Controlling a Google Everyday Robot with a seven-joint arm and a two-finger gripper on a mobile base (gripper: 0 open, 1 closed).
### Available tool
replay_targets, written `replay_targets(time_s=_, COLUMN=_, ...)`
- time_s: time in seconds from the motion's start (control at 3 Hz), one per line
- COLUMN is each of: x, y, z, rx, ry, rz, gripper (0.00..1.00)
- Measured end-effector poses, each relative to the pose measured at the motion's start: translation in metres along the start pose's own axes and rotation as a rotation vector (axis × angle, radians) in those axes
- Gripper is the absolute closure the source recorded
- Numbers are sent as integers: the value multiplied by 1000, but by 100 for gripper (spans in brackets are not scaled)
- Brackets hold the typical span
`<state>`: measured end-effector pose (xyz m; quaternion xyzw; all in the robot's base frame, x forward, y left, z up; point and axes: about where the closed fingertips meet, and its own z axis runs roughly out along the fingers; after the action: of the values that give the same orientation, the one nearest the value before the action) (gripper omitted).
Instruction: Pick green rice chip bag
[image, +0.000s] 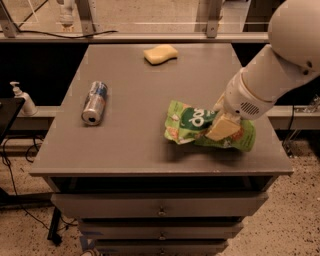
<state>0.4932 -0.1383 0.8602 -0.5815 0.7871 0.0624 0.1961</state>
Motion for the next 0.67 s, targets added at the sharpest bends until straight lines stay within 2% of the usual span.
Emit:
replay_targets(time_s=0.33, x=-40, y=-12, z=-16, rx=12, ry=-44, rz=-28, gripper=100)
replay_targets(time_s=0.67, x=-85, y=-27, z=-35, rx=-2, ry=-156, rz=-28, gripper=100)
